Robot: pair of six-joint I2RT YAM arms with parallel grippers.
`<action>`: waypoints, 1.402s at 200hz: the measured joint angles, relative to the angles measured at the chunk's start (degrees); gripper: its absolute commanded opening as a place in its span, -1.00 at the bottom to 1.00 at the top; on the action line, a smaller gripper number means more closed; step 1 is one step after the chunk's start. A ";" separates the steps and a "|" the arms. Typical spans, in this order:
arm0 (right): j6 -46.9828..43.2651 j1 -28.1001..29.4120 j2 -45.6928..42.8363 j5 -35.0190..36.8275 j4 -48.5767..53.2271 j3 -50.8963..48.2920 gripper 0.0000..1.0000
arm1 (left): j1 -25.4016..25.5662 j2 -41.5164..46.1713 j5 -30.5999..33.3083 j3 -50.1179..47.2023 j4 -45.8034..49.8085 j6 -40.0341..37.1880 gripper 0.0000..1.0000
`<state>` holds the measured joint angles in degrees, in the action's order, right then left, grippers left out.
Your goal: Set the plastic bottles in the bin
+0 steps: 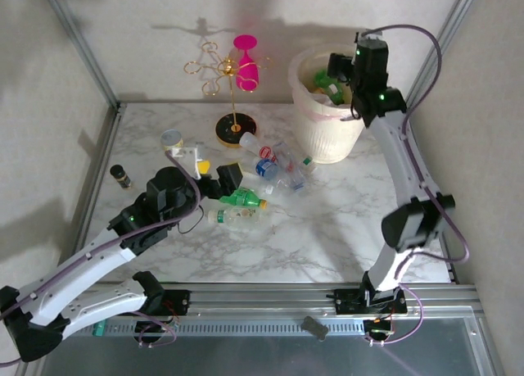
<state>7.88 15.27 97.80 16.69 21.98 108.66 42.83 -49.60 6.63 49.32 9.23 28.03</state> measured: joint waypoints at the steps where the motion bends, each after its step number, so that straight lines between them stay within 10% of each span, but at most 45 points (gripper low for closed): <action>1: 0.11 0.09 -0.31 -0.15 -0.11 -0.39 0.73 | -0.02 0.15 0.04 -0.17 0.02 0.09 0.99; 43: 2.27 6.84 -16.81 -7.41 -7.67 -21.90 0.54 | -3.98 7.76 -1.62 -9.90 1.42 7.04 0.99; 110: 2.36 19.21 -19.10 -7.30 -8.44 -37.77 0.39 | -17.59 11.89 -11.80 -16.94 3.63 13.07 0.95; 200: 1.05 17.40 -0.66 6.43 -8.98 -40.57 -0.07 | -17.97 8.59 -15.61 -16.76 2.38 11.82 0.95; 280: -1.51 13.88 10.43 7.02 -9.40 -32.48 0.02 | -17.97 8.35 -15.74 -14.75 3.39 8.70 0.99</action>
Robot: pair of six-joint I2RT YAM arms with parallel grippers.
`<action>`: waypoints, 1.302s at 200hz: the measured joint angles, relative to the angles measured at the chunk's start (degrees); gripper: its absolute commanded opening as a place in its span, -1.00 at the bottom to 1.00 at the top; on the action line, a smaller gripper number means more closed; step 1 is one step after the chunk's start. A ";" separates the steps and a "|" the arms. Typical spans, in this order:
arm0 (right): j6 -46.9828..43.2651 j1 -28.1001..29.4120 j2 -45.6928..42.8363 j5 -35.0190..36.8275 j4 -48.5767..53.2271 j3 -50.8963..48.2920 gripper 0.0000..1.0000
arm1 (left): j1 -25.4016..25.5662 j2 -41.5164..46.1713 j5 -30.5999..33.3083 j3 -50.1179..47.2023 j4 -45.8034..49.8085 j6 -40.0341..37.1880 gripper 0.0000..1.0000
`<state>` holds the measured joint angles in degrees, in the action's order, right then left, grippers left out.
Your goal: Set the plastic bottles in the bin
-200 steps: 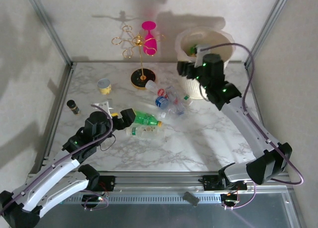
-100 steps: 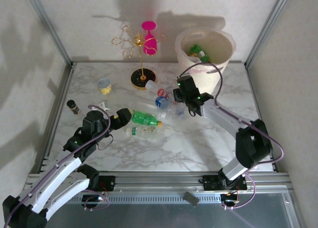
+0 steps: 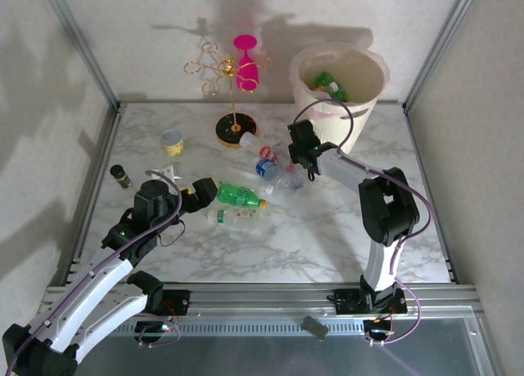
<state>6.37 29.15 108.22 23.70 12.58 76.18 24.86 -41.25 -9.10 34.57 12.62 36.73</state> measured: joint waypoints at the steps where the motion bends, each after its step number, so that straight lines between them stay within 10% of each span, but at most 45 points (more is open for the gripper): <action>1: -0.02 -0.02 0.11 -0.07 0.00 0.02 0.02 | 0.00 -0.02 0.00 0.04 0.00 -0.04 0.99; 260: -4.96 -3.28 6.73 -22.84 0.98 3.89 0.38 | 0.00 3.08 -3.67 0.39 -3.76 -1.03 0.99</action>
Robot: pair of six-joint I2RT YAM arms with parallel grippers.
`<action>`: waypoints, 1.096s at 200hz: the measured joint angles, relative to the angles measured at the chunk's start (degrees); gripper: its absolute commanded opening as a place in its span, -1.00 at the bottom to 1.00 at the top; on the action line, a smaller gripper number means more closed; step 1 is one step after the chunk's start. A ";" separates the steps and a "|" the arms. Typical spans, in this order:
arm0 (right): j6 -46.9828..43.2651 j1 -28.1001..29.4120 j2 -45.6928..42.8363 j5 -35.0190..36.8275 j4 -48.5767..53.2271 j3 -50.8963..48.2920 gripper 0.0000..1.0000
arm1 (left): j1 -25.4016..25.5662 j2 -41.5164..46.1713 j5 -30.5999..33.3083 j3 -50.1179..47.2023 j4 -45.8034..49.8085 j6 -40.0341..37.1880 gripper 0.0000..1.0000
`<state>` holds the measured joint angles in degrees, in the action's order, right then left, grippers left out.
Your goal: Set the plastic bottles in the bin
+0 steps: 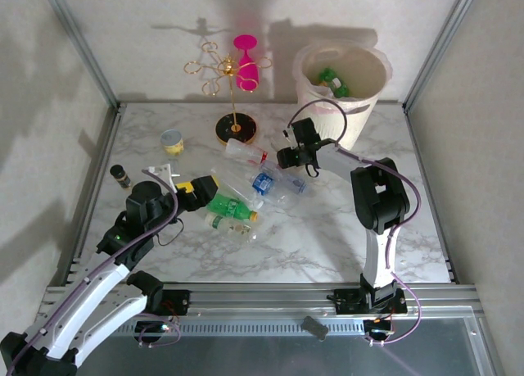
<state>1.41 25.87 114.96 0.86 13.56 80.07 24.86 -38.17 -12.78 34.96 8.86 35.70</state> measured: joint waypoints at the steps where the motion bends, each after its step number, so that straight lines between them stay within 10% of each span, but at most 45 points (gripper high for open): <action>1: 0.04 0.00 0.02 0.04 0.07 0.00 0.38 | 0.00 0.00 -0.02 0.00 -0.02 0.00 0.99; 108: -2.29 0.04 11.15 6.64 3.37 14.95 0.43 | 0.00 0.74 -0.37 0.00 -0.07 -0.63 0.99; 219: -2.05 0.66 10.08 6.73 3.15 13.20 0.01 | 0.00 0.61 -0.57 2.21 0.33 -1.25 0.99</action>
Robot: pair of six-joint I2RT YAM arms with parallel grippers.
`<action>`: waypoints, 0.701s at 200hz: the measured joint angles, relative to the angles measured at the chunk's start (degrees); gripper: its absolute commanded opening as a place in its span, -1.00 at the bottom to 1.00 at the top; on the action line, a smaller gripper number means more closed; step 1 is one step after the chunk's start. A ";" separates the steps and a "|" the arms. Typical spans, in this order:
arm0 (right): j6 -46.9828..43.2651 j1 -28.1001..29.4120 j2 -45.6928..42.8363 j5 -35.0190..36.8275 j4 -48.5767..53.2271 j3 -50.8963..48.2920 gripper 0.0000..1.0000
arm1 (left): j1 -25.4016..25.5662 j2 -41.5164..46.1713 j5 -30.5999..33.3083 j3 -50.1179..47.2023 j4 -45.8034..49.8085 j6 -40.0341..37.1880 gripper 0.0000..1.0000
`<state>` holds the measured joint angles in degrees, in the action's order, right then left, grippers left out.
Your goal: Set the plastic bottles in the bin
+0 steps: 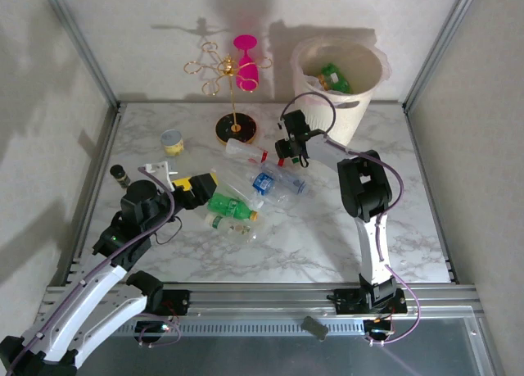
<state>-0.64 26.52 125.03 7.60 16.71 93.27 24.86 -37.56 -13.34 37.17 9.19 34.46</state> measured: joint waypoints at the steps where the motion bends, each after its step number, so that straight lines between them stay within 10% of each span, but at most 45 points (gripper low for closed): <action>1: 0.00 0.00 -0.13 -0.02 -0.04 -0.22 0.01 | 0.00 0.02 0.00 0.04 0.02 0.00 0.99; 140: 3.61 4.81 -31.56 -4.50 -6.16 -22.88 0.00 | 4.70 -2.12 2.56 8.11 7.93 -3.56 0.87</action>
<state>2.96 31.33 93.47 3.09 10.55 70.39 29.56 -39.68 -10.79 45.28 17.12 30.89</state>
